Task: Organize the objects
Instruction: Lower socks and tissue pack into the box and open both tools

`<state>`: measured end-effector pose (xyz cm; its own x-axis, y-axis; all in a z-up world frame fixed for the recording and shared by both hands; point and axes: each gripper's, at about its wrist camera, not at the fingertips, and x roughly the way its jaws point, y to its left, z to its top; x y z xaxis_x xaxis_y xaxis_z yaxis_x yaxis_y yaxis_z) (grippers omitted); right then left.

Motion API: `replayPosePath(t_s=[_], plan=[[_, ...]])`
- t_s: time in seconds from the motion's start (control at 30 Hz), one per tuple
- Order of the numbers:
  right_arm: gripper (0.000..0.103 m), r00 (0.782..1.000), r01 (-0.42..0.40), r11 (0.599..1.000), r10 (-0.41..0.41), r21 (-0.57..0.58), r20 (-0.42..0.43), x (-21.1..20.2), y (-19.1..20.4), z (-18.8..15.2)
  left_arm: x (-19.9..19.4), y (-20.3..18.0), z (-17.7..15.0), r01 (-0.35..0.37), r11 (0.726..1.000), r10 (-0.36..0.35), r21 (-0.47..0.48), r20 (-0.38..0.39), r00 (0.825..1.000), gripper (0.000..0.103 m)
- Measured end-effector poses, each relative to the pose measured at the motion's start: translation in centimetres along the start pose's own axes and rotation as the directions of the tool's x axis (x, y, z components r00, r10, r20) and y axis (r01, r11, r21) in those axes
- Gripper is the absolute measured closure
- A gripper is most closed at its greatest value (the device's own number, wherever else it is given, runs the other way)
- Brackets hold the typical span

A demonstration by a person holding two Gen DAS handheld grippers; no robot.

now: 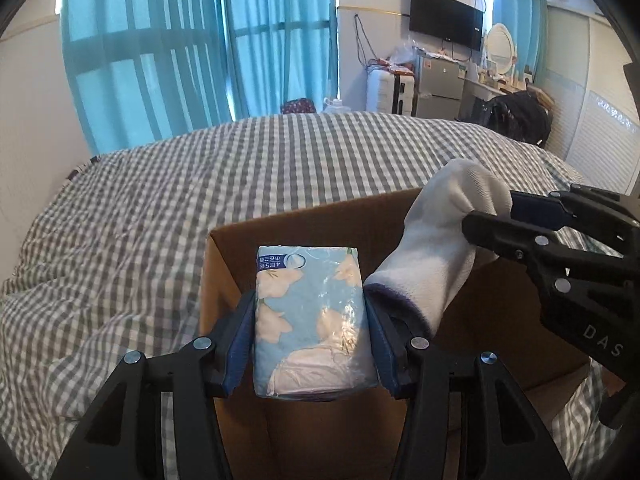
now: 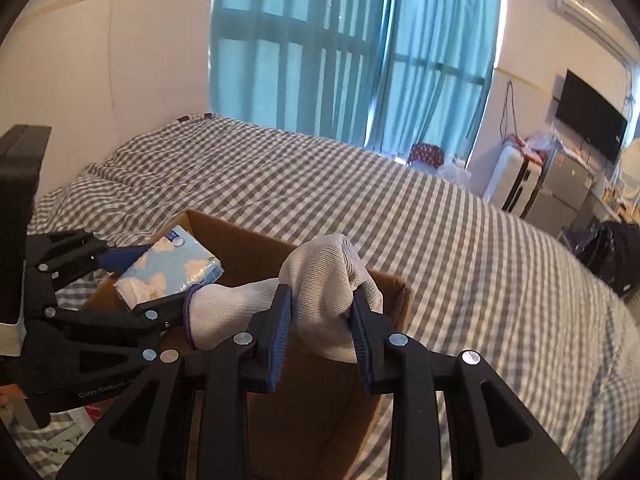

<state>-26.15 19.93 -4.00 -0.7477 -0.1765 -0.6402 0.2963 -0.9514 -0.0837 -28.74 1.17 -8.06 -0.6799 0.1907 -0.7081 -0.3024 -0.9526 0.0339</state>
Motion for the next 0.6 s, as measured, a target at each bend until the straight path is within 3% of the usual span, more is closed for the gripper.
replayPosePath(t_s=[0.17, 0.2, 0.27, 0.3, 0.4, 0.53, 0.6], plan=[[0.067, 1.0, -0.024, 0.999, 0.024, 0.039, 0.005, -0.1, -0.5, -0.2, -0.3, 0.2, 0.0, -0.002, 1.0, 0.002, -0.008, 0.005, 1.0, 0.043], [0.064, 1.0, -0.028, 0.998, 0.027, 0.053, 0.012, -0.5, -0.8, -0.1, -0.8, 0.2, -0.2, -0.004, 1.0, 0.004, -0.018, 0.008, 1.0, 0.033], [0.045, 0.999, -0.03, 0.997, 0.028, 0.073, 0.035, -1.8, -1.1, 0.0, -1.9, 0.2, -0.2, -0.004, 0.999, 0.005, -0.039, 0.025, 1.0, 0.022], [0.042, 0.999, -0.019, 0.997, 0.015, 0.079, 0.052, -2.8, -1.3, 0.0, -2.8, 0.4, -0.4, 0.003, 0.999, -0.002, -0.048, 0.037, 0.999, 0.021], [0.039, 0.997, 0.006, 0.996, -0.013, 0.092, 0.073, -5.4, -1.4, 0.3, -5.3, 0.6, -0.8, 0.016, 0.997, -0.013, -0.079, 0.038, 0.999, 0.012], [0.037, 0.995, 0.012, 0.996, -0.021, 0.092, 0.097, -10.5, -0.9, 0.2, -9.5, 0.7, -1.1, -0.001, 0.994, 0.007, -0.105, 0.058, 0.998, 0.009], [0.036, 0.992, 0.034, 0.997, -0.042, 0.072, 0.122, -13.4, -0.4, 0.0, -11.7, 0.7, -1.4, -0.025, 0.993, 0.032, -0.119, 0.061, 0.998, 0.0]])
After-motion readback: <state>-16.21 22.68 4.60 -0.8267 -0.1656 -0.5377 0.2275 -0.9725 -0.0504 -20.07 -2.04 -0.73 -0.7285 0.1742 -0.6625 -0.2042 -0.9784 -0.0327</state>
